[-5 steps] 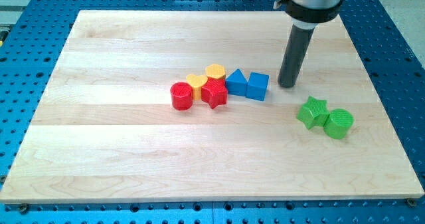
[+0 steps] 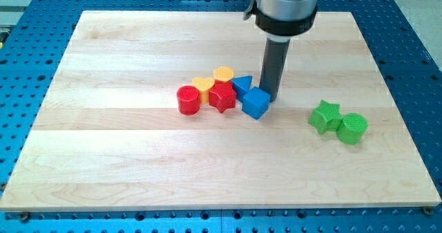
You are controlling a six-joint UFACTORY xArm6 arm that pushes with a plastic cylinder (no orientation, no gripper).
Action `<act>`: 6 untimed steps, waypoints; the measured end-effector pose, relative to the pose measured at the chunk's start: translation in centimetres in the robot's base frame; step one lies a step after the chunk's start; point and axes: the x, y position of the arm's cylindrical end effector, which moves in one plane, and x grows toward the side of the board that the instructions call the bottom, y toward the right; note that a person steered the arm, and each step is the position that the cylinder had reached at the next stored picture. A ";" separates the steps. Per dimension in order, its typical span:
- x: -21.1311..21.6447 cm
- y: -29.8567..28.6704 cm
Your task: Push the blue cube to the bottom of the triangle
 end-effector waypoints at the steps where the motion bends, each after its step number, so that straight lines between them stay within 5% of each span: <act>1: 2.6 3.0; 6: 3.7 1.5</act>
